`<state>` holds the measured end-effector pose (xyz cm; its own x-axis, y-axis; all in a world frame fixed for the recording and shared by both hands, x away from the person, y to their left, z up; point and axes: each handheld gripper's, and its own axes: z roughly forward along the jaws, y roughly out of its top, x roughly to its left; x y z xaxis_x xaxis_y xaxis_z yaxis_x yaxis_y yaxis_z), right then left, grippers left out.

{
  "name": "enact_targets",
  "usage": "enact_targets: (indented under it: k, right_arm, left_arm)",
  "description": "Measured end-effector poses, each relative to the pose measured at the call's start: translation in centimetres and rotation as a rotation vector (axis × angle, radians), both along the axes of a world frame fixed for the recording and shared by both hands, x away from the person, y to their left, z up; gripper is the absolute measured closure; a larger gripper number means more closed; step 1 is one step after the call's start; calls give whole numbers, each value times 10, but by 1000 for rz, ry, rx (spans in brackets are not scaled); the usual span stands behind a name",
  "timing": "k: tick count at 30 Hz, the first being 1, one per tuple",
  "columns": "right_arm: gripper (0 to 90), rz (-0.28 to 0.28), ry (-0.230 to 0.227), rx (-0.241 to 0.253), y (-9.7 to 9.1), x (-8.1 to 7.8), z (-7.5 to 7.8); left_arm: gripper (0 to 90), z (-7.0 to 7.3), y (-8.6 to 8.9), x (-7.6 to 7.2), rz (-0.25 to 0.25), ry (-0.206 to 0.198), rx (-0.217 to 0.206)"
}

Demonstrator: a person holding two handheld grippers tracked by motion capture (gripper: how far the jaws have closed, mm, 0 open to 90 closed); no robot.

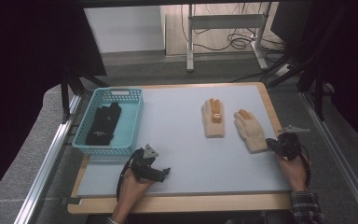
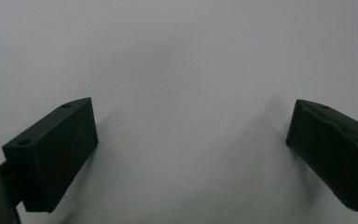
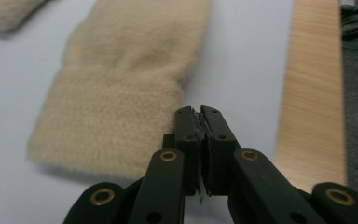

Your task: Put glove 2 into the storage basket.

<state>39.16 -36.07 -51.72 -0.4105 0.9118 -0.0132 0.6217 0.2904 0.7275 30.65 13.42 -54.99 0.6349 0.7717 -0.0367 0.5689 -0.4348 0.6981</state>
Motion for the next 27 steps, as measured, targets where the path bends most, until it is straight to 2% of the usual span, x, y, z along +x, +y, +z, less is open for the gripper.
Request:
enact_targets:
  k: [5,8,9,11,13,15,19,23,27]
  right_arm:
    - [844,90,10,27,27,-15,-3]
    - [830,156,13,13,46,-22,-2]
    - [824,170,3,-1,50,-24,1]
    - [802,168,-19,5,52,-23,7]
    - [752,135,-40,13,47,-17,16]
    - [670,98,-53,12,44,-8,22]
    - [482,66,-64,11,45,12,28]
    - [310,75,-57,27,52,34,27]
    - [243,98,-43,-5,56,52,17]
  left_arm:
    - [20,0,0,0,0,0,0]
    - [20,0,0,0,0,0,0]
    - [20,0,0,0,0,-1,0]
    - [20,0,0,0,0,0,0]
    - [20,0,0,0,0,0,0]
    - [20,0,0,0,0,0,0]
    - [20,0,0,0,1,0,-1]
    - [20,0,0,0,0,0,-1]
    - [20,0,0,0,0,0,-1]
